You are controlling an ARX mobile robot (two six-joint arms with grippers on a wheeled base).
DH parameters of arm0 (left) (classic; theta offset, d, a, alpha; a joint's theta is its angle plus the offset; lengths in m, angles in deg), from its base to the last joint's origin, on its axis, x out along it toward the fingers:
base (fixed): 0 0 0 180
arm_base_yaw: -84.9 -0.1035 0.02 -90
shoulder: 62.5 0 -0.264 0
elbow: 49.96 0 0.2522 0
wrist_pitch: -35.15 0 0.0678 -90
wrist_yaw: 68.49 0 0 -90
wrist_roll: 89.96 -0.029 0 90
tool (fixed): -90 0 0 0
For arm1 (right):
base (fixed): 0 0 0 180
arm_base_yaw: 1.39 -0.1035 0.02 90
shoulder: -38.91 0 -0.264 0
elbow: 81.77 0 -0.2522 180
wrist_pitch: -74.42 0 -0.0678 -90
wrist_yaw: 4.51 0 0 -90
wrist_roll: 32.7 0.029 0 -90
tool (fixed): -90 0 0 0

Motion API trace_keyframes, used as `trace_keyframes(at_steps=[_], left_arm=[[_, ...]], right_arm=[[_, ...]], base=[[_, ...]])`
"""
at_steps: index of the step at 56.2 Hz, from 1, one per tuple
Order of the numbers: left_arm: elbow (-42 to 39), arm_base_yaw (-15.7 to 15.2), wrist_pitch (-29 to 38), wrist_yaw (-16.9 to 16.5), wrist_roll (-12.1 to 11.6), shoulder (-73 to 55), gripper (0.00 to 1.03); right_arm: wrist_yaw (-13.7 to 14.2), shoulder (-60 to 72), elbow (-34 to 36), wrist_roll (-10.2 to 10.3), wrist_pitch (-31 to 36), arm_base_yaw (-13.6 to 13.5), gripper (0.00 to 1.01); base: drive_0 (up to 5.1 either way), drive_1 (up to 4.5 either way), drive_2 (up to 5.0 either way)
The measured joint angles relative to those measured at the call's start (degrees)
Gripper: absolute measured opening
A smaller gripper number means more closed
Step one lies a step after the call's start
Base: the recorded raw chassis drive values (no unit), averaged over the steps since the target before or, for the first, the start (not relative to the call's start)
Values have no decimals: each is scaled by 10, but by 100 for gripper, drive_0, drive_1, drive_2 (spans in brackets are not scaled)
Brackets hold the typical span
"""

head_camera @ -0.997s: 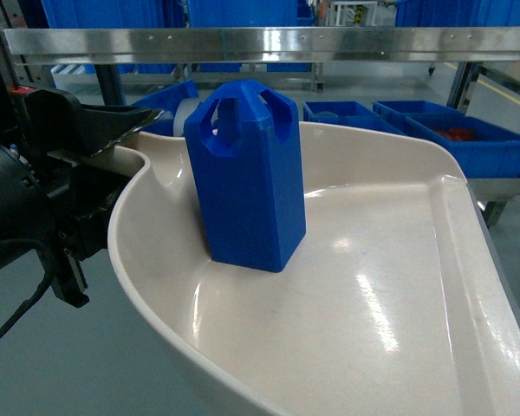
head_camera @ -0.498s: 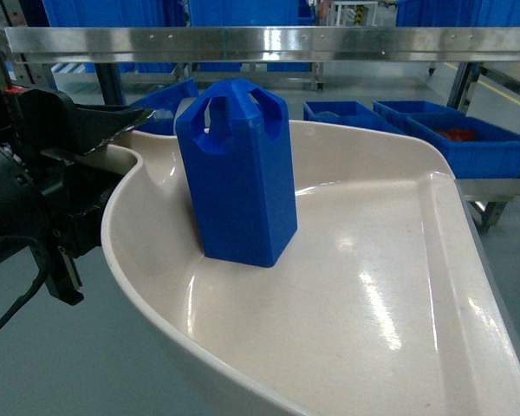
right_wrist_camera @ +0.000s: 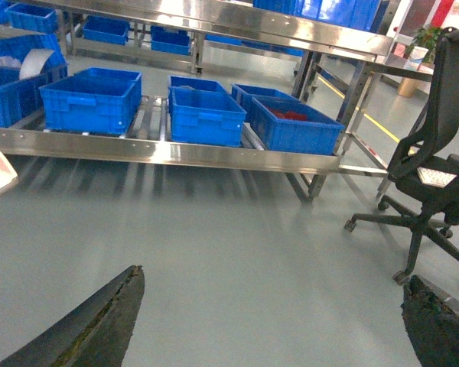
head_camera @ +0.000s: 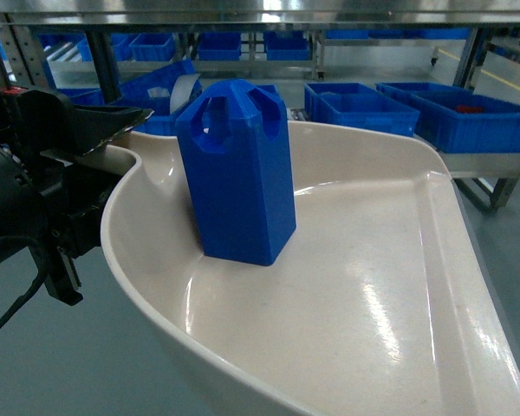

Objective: Place part in tray to right shelf

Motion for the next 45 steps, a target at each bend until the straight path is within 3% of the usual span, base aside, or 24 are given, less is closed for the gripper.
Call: trace_keyframes(at_steps=[45], left_arm=[[0, 0, 0, 0, 0, 0, 14]], right_arm=[[0, 0, 0, 0, 0, 0, 98]], base=[[0, 0, 0]])
